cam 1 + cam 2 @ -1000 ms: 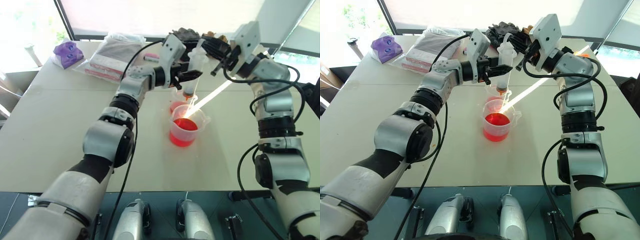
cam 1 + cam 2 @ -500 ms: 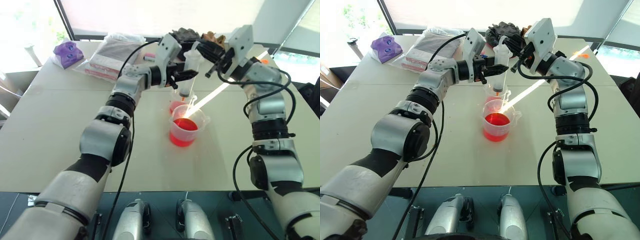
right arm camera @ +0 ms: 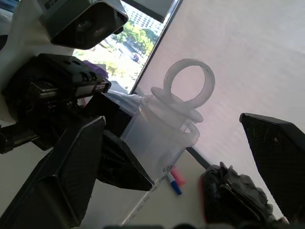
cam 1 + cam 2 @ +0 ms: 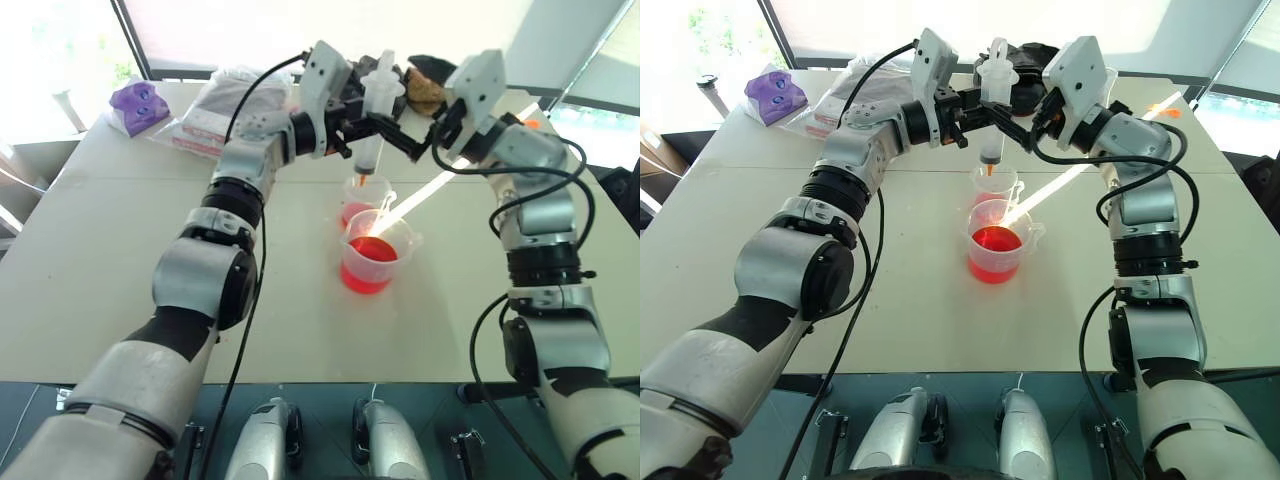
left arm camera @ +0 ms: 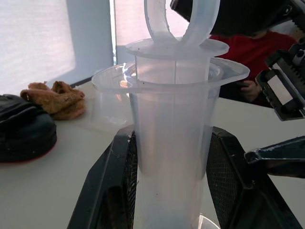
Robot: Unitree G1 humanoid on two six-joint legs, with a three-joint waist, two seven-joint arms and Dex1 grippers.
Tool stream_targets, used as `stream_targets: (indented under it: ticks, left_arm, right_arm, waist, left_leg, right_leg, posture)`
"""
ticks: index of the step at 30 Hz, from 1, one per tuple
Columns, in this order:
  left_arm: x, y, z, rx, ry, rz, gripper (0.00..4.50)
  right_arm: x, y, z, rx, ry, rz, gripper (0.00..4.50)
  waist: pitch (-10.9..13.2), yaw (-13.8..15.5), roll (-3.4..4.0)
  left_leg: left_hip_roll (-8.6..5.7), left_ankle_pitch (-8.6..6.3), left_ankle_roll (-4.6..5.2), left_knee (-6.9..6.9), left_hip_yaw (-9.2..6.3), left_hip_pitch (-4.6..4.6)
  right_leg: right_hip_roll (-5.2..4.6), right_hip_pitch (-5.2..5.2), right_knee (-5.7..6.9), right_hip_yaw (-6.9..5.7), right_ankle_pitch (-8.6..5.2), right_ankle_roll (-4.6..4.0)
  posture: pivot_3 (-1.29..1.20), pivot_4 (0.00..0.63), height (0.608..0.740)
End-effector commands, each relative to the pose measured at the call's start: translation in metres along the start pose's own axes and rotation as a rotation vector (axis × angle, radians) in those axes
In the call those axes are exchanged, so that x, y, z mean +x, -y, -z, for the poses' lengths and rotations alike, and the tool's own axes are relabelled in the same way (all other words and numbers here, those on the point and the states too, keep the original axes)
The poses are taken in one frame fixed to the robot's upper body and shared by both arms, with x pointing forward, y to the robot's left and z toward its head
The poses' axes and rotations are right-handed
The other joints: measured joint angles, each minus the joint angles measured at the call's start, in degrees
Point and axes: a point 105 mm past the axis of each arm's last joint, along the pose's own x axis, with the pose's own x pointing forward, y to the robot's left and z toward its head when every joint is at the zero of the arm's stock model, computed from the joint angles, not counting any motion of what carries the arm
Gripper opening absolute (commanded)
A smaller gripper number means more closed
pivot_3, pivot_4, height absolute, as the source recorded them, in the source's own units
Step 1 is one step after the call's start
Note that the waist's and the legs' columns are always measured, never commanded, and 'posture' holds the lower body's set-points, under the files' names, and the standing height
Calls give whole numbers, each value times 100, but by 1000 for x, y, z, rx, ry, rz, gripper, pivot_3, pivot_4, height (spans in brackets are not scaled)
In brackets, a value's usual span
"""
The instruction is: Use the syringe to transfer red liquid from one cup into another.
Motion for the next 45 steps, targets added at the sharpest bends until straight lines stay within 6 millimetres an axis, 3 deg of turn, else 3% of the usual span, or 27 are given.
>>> stream_targets:
  ticks: [1, 6, 9, 14, 19, 23, 26, 36, 37, 38, 45]
  left_arm:
    - [-1, 7, -55, 26, 156, 41, 1548]
    - [-28, -5, -85, -17, 208, -32, 1548]
    - [-55, -11, -79, -10, 141, -96, 1548]
    - [-96, 7, -46, -69, 5, -136, 1548]
    - [-121, 37, -4, -152, -163, -169, 1548]
    - [-147, 41, 43, -393, -405, -327, 1548]
    - [-173, 33, 92, -598, -550, -445, 1548]
    - [-178, 53, 126, -698, -695, -381, 1548]
    - [-179, 53, 129, -711, -703, -388, 2489]
    - [-181, 52, 132, -723, -712, -403, 2838]
    - [-187, 39, 137, -757, -696, -522, 4465]
  right_arm:
    - [-22, 23, -21, -47, 22, 95, 4470]
    - [-59, 40, -34, -3, 2, 196, 4470]
    - [-79, 32, -42, 67, -16, 170, 4470]
    - [-96, -8, -43, 185, -91, 27, 4470]
    - [-104, -33, -42, 264, -150, -64, 4470]
    - [-119, -56, -39, 349, -256, -219, 4470]
    - [-134, -83, -42, 427, -342, -404, 4470]
    - [-141, -121, -48, 517, -366, -557, 4470]
    - [-141, -122, -49, 519, -361, -556, 4500]
    - [-140, -123, -49, 522, -357, -555, 4500]
    - [-140, -127, -45, 527, -362, -542, 4500]
  waist:
    - [0, -6, 0]
    - [0, -16, 0]
    - [-4, -28, 6]
    - [-10, -16, 17]
    - [-8, 35, 14]
    - [-8, 119, 14]
    - [-12, 127, 20]
    - [-19, 136, 17]
    - [-19, 135, 17]
    - [-19, 135, 17]
    - [-20, 137, 16]
  left_leg:
    - [0, 0, 0, -1, 0, 0]
    - [2, 0, -1, 0, -1, 4]
    - [6, 1, -4, -4, 0, 17]
    - [10, 7, -17, -12, -5, 44]
    - [4, 7, -19, 3, -13, 38]
    - [4, 6, -21, 3, -24, 44]
    - [4, 6, -19, 2, -26, 48]
    - [3, -5, -42, 1, -32, 47]
    - [3, -5, -42, 1, -32, 48]
    - [3, -5, -42, 0, -32, 48]
    - [4, -1, -49, -1, -32, 42]
  right_leg:
    - [0, 0, 0, 0, 0, 0]
    - [0, -1, 0, 1, 0, 0]
    - [0, 0, 0, 3, 0, 0]
    - [1, 17, 11, 6, 0, -2]
    - [-4, 19, 19, 9, 0, -4]
    - [-4, 28, 12, 8, -1, -6]
    - [0, 30, 12, 8, -2, -6]
    - [-22, 28, 8, 13, -12, -26]
    - [-24, 28, 7, 13, -11, -26]
    - [-25, 28, 6, 13, -11, -27]
    - [-29, 18, 5, 13, -5, -38]
  posture:
    - [0, 150, 740]
    - [0, 150, 740]
    - [0, 150, 740]
    - [0, 150, 740]
    - [0, 150, 740]
    - [0, 150, 740]
    - [0, 150, 740]
    - [0, 150, 740]
    - [0, 150, 740]
    - [0, 150, 740]
    - [0, 150, 740]
